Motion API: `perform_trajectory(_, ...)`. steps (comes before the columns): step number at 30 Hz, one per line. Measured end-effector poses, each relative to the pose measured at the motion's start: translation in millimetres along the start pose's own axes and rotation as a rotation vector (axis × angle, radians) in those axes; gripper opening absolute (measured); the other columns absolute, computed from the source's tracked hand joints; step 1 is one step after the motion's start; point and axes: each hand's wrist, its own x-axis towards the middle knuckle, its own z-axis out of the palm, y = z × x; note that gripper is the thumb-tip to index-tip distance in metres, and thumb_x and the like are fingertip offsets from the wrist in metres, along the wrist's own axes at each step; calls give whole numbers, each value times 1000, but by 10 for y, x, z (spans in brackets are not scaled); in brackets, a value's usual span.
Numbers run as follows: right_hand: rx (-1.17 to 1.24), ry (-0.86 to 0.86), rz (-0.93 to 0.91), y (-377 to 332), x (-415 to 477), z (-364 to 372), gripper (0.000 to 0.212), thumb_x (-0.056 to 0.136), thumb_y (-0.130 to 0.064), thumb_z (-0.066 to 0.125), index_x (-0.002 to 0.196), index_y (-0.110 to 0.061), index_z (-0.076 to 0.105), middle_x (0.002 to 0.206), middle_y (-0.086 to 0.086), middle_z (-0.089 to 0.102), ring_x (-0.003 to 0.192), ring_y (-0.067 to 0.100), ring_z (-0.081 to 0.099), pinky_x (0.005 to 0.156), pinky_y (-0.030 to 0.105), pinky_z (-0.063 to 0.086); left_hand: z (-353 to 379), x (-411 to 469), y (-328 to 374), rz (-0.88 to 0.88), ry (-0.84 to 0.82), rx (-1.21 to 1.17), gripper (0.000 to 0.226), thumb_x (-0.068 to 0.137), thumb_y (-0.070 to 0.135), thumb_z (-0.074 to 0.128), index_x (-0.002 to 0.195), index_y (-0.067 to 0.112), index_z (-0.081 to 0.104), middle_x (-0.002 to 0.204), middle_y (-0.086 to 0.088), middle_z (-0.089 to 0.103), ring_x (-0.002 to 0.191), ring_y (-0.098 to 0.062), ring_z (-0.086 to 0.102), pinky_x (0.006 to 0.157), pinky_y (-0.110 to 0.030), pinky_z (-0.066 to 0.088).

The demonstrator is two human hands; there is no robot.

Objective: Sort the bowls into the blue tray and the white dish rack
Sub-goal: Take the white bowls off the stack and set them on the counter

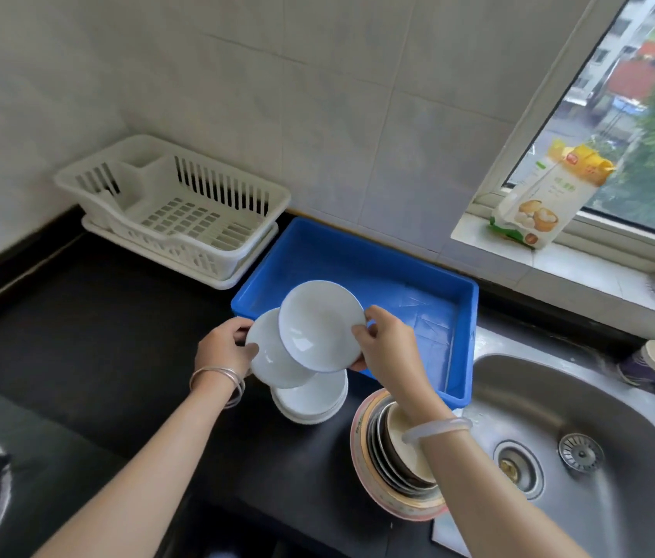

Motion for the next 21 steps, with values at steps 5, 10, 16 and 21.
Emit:
perform_trajectory(5, 0, -59, -25, -439, 215, 304, 15, 90, -17, 48, 75, -14, 46, 68, 4, 60, 40, 9, 64, 46, 21, 42, -524, 273, -146, -92, 64, -126, 27, 80, 1, 62, 91, 25, 62, 83, 8, 57, 77, -13, 55, 45, -22, 48)
perform_trajectory(10, 22, -182, -25, -843, 488, 895, 8, 90, -14, 50, 83, -11, 53, 86, 7, 63, 45, 12, 67, 55, 32, 58, -1145, 554, -516, -191, 197, -266, 31, 79, -3, 61, 86, 27, 60, 83, 6, 60, 75, -17, 59, 51, -25, 52)
perform_trajectory(16, 67, -340, -28, -1224, 802, 1827, 7, 91, -10, 51, 90, -13, 57, 87, -8, 54, 51, 9, 65, 50, 28, 59, -1778, 831, -1060, -313, 368, -382, 28, 77, -4, 59, 90, 20, 60, 82, 1, 61, 81, -26, 61, 52, -24, 51)
perform_trajectory(21, 143, -422, 27, -1486, 1074, 2589, 16, 93, -9, 51, 109, -11, 54, 102, 0, 53, 74, 13, 62, 47, 21, 55, -2167, 1089, -1438, -407, 489, -461, 30, 79, -4, 60, 103, 14, 60, 97, -5, 60, 86, -29, 58, 55, -27, 52)
